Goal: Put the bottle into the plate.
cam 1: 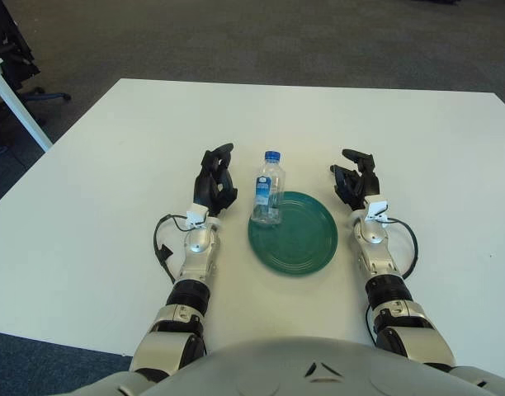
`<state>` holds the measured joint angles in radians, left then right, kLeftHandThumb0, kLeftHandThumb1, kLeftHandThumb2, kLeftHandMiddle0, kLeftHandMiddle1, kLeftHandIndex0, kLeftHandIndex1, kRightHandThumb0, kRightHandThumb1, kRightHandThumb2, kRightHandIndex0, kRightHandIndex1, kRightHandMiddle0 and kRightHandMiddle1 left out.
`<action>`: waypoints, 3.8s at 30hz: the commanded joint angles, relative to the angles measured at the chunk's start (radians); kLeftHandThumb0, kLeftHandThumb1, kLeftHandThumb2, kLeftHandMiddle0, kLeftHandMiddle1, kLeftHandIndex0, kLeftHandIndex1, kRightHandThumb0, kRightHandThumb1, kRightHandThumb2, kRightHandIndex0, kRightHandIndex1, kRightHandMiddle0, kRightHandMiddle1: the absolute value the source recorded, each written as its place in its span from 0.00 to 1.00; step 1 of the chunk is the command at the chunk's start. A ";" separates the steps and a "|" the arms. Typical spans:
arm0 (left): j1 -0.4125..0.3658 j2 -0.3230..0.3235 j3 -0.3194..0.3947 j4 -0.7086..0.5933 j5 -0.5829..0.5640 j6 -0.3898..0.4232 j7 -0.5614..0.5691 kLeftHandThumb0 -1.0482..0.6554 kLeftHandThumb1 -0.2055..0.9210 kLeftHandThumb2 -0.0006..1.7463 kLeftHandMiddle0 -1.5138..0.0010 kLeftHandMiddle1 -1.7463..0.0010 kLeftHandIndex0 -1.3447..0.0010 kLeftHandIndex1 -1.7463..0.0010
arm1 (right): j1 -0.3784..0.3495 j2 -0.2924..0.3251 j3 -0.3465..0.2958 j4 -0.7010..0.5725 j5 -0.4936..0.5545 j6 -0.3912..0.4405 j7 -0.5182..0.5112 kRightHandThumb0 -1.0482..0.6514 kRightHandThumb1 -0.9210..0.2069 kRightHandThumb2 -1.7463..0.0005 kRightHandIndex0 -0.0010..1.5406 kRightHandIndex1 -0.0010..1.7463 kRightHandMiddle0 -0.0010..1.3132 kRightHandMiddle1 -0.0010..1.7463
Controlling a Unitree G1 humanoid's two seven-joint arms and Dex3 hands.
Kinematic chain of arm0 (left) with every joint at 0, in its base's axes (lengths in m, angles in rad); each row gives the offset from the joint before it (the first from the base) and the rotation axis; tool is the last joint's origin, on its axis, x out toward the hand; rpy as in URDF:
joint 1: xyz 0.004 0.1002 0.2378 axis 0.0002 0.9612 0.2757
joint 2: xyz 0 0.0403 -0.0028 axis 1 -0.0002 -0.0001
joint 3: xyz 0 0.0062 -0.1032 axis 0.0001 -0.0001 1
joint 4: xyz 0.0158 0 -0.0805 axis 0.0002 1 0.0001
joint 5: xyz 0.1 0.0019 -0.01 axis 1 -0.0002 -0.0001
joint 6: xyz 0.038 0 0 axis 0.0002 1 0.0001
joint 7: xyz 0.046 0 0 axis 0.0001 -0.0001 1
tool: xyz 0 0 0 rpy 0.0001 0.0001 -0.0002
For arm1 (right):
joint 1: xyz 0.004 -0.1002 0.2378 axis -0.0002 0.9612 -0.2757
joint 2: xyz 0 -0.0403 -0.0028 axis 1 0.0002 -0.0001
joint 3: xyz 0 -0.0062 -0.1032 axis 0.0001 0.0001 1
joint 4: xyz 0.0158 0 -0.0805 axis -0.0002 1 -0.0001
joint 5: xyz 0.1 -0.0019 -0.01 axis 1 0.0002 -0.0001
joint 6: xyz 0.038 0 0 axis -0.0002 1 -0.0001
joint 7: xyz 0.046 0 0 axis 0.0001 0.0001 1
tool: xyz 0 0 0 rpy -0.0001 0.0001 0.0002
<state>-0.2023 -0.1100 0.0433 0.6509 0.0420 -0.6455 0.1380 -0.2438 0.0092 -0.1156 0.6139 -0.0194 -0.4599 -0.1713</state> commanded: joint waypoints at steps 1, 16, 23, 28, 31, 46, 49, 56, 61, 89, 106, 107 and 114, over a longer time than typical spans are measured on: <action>0.016 0.010 0.002 0.046 0.033 0.040 0.042 0.25 1.00 0.51 0.57 0.94 0.81 0.50 | 0.035 0.005 -0.016 0.007 0.033 0.021 0.016 0.38 0.06 0.70 0.30 0.40 0.09 0.65; 0.015 0.045 -0.003 0.107 -0.013 -0.026 -0.055 0.25 1.00 0.53 0.57 0.95 0.82 0.51 | 0.060 0.004 -0.020 -0.024 0.046 0.023 0.045 0.39 0.09 0.67 0.31 0.42 0.07 0.66; 0.024 0.033 0.005 0.105 -0.051 -0.013 -0.091 0.24 1.00 0.52 0.55 0.94 0.80 0.49 | 0.059 0.001 -0.024 -0.021 0.051 0.023 0.052 0.38 0.09 0.67 0.31 0.40 0.06 0.65; 0.025 0.029 0.011 0.112 -0.068 -0.015 -0.114 0.23 1.00 0.52 0.54 0.94 0.78 0.49 | 0.058 -0.001 -0.027 -0.022 0.051 0.031 0.053 0.38 0.08 0.67 0.31 0.38 0.07 0.67; 0.027 0.029 0.016 0.115 -0.071 -0.016 -0.120 0.22 1.00 0.52 0.55 0.94 0.78 0.49 | 0.058 -0.003 -0.026 -0.023 0.049 0.031 0.055 0.37 0.08 0.67 0.31 0.38 0.07 0.67; 0.031 0.015 0.028 0.108 -0.086 0.001 -0.129 0.22 1.00 0.51 0.52 0.93 0.75 0.48 | 0.059 -0.004 -0.028 -0.020 0.051 0.024 0.061 0.39 0.08 0.67 0.33 0.39 0.05 0.67; 0.034 0.010 0.029 0.102 -0.085 0.015 -0.124 0.22 1.00 0.51 0.52 0.93 0.74 0.48 | 0.058 -0.005 -0.030 -0.019 0.053 0.023 0.063 0.38 0.08 0.67 0.33 0.38 0.06 0.68; 0.042 -0.004 0.028 0.072 -0.077 0.071 -0.102 0.22 1.00 0.48 0.52 0.92 0.72 0.47 | 0.042 -0.031 -0.040 -0.054 0.043 0.055 0.049 0.37 0.08 0.68 0.31 0.38 0.08 0.68; 0.037 -0.008 0.028 0.080 -0.063 0.071 -0.078 0.21 1.00 0.47 0.52 0.92 0.71 0.47 | 0.010 -0.140 -0.062 -0.172 -0.017 0.141 0.029 0.33 0.04 0.71 0.28 0.34 0.06 0.65; -0.001 -0.034 0.045 0.144 -0.084 0.073 -0.051 0.22 1.00 0.43 0.50 0.90 0.67 0.46 | -0.208 -0.405 0.074 0.000 -0.304 0.031 -0.047 0.23 0.00 0.77 0.31 0.07 0.00 0.47; -0.027 -0.029 0.066 0.215 -0.103 -0.009 -0.103 0.21 1.00 0.46 0.50 0.89 0.68 0.47 | -0.350 -0.436 0.136 0.129 -0.363 0.043 -0.072 0.21 0.00 0.76 0.32 0.05 0.00 0.48; -0.029 -0.031 0.068 0.218 -0.101 -0.004 -0.096 0.21 1.00 0.47 0.50 0.89 0.68 0.47 | -0.380 -0.436 0.144 0.165 -0.368 0.044 -0.072 0.21 0.00 0.76 0.32 0.05 0.00 0.48; -0.043 -0.038 0.080 0.254 -0.114 -0.044 -0.126 0.23 1.00 0.47 0.49 0.87 0.69 0.47 | -0.533 -0.429 0.191 0.346 -0.387 0.035 -0.069 0.22 0.00 0.79 0.32 0.04 0.00 0.48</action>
<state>-0.3045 -0.1298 0.1119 0.8343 -0.0439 -0.6676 0.0300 -0.6990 -0.4163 0.0565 0.9014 -0.3895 -0.4168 -0.2398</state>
